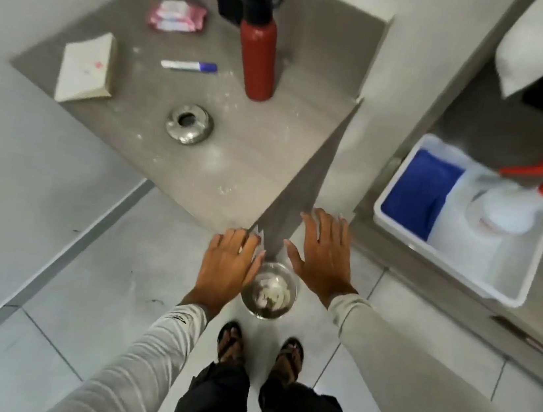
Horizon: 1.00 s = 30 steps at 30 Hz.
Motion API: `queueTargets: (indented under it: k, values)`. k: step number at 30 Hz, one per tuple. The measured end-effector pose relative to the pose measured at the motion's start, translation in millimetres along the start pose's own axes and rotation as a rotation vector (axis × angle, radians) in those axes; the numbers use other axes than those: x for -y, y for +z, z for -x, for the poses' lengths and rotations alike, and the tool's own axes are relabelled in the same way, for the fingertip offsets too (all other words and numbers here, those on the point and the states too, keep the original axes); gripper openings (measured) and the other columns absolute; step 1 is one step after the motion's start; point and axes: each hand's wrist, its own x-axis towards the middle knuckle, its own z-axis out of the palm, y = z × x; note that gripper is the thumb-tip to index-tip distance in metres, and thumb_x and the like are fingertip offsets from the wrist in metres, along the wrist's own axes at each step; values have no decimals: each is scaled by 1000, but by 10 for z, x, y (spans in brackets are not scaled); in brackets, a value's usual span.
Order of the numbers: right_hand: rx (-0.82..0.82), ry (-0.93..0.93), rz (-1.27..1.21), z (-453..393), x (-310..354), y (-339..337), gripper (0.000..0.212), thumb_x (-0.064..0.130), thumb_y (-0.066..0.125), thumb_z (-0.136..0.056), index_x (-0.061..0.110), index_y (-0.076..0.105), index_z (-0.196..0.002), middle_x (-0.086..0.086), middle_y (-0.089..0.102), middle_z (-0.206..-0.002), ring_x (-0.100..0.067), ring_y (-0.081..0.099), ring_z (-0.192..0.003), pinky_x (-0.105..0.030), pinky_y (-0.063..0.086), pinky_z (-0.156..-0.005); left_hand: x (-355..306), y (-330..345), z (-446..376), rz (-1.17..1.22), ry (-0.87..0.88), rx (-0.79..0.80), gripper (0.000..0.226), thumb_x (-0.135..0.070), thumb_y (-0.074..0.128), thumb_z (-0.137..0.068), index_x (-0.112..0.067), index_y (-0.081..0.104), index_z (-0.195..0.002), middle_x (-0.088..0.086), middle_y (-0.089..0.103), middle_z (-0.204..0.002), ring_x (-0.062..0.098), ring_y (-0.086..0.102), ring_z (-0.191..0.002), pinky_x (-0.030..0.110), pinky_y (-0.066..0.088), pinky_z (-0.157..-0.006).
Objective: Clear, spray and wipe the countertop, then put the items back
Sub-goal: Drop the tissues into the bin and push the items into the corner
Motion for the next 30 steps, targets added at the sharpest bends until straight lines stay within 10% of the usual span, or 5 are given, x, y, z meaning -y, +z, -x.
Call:
queueTargets:
  k: [5,19,22,30]
  values:
    - [-157,-126,-4,-723,343,-531,66,55,54,-95,6,55,-139,-22,54,-141,-40,52,-129,-61,32,-114,518,-687,-419,-56,-106,-288,35,-37,52,-97,-10,60,-118,12,62,-104,31,57,-87,41,45,-73]
    - [-1,-151,44,-2113,1754,-235,87,71,39,-94,24,12,-162,-12,14,-169,-32,11,-157,-56,11,-126,2747,-789,-795,-87,-271,-108,73,-61,33,-94,-17,34,-152,19,36,-156,36,42,-140,51,40,-109]
    - [55,-106,29,-2438,2144,60,84,67,42,-90,20,29,-158,-19,31,-163,-40,31,-150,-58,26,-121,3281,-664,-870,-61,-281,-57,72,-60,37,-93,-17,38,-150,20,42,-153,36,46,-137,50,43,-106]
    - [213,-38,-20,-3203,2814,356,79,62,36,-100,22,6,-162,-15,9,-169,-33,10,-157,-46,11,-126,4426,-690,-1342,64,-435,-14,50,-50,42,-92,-9,62,-114,23,63,-111,42,67,-86,42,55,-63]
